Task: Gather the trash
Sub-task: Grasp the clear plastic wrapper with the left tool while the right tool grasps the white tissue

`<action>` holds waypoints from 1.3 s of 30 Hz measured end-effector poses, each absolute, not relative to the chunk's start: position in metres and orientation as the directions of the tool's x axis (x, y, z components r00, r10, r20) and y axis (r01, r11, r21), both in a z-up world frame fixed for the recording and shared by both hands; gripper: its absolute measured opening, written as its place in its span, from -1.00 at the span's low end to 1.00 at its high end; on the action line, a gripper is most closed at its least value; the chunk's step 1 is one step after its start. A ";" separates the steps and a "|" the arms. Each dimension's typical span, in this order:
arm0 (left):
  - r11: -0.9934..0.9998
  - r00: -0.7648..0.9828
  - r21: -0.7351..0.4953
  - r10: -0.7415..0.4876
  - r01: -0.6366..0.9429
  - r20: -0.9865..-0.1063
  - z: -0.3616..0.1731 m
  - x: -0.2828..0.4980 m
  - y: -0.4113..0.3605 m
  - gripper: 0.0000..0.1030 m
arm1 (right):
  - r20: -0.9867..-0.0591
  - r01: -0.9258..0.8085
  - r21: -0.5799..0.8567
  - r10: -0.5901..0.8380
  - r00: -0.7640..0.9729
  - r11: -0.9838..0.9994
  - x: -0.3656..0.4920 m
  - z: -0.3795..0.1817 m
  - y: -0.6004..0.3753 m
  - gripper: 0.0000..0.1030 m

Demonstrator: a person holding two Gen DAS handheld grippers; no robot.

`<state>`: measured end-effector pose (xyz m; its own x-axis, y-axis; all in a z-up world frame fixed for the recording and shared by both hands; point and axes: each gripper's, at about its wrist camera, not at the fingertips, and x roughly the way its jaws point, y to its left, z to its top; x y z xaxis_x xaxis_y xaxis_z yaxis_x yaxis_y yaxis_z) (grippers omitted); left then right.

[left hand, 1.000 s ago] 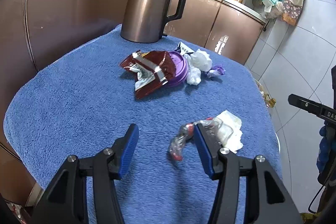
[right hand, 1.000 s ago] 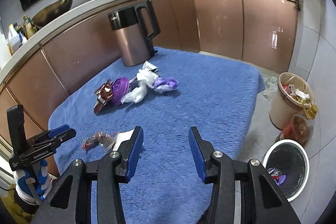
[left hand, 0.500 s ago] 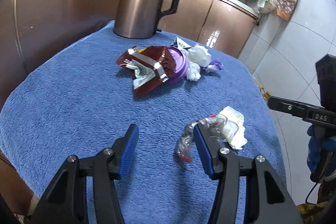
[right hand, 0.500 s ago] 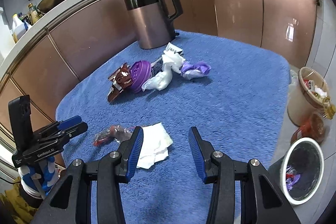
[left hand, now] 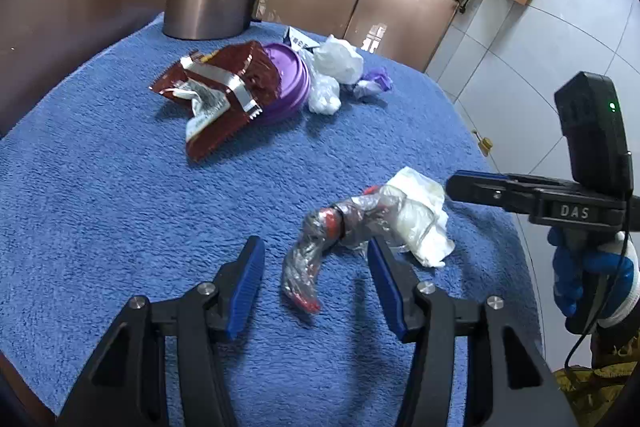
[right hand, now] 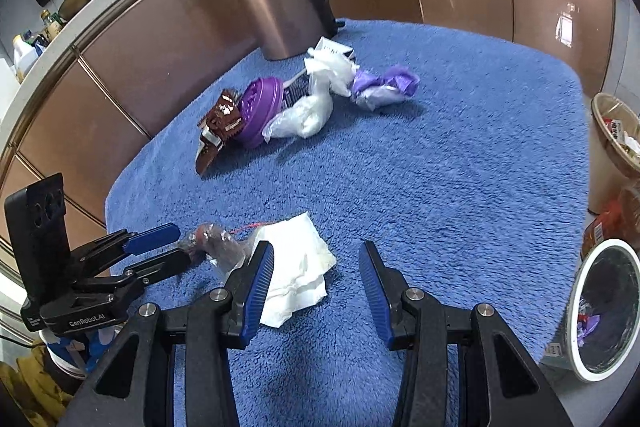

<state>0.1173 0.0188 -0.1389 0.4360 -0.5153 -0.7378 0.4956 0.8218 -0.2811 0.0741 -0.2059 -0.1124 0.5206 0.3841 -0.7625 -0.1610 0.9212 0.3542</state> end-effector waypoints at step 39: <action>0.896 0.569 -0.295 -0.439 0.331 -0.695 -0.105 0.080 0.043 -0.78 | -0.707 -0.220 0.381 0.436 0.557 0.898 0.052 -0.096 -0.202 -0.91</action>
